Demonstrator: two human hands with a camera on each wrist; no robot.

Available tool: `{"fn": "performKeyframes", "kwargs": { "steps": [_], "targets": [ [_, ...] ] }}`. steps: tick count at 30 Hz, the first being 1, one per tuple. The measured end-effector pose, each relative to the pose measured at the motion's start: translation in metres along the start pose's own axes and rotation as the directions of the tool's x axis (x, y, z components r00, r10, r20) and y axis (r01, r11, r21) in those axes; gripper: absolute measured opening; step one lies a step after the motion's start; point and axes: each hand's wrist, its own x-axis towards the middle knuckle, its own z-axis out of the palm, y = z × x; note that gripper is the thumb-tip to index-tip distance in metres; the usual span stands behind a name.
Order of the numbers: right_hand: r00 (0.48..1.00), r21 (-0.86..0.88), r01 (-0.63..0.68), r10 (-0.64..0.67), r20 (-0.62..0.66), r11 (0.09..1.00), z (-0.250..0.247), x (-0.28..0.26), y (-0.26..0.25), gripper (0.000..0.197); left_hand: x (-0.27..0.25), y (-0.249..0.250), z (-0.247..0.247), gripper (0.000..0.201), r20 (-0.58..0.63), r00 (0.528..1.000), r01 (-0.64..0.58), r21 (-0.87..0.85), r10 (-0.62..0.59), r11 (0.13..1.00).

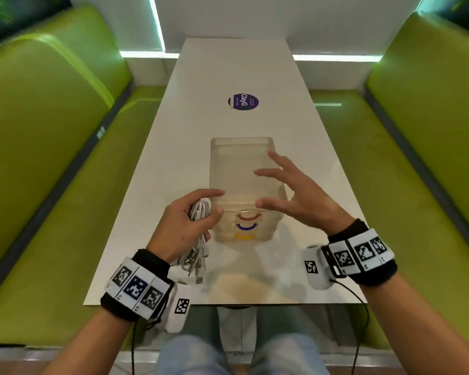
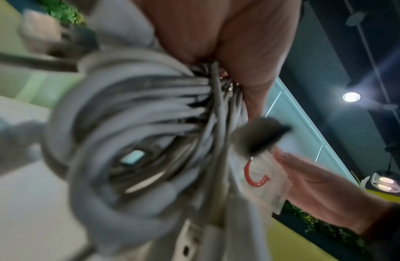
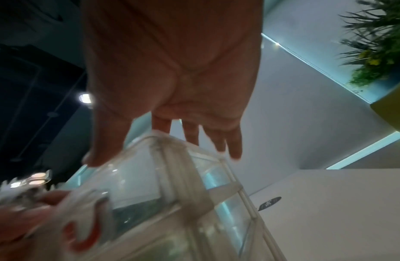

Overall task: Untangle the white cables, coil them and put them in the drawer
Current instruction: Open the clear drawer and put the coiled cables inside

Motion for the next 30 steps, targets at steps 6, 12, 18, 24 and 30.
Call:
{"fn": "performKeyframes", "kwargs": {
  "steps": [6,12,18,24,30],
  "targets": [
    [0.941,-0.164,0.304,-0.323,-0.106,0.939,0.039,-0.059,-0.006,0.025,0.0,-0.003,-0.006,0.031,0.036,0.999,-0.019,0.069,0.017,0.997],
    [0.922,-0.568,0.075,0.16,0.353,0.819,0.09,-0.059,0.021,0.055,0.003,-0.008,-0.006,0.033,0.042,0.998,-0.041,0.094,0.037,0.995],
    [0.905,-0.571,0.039,0.214,0.369,0.82,0.107,-0.055,0.023,0.065,0.004,-0.01,-0.005,0.034,0.018,0.998,-0.058,0.1,0.057,0.993],
    [0.922,-0.455,0.074,0.113,0.371,0.888,0.093,-0.072,0.005,0.037,0.009,-0.014,0.0,0.025,-0.048,0.995,-0.084,0.14,0.091,0.987],
    [0.969,-0.284,0.13,-0.061,0.239,0.95,0.089,-0.095,0.0,0.04,0.009,-0.014,0.002,0.024,-0.054,0.994,-0.084,0.145,0.093,0.986]
  ]
}}
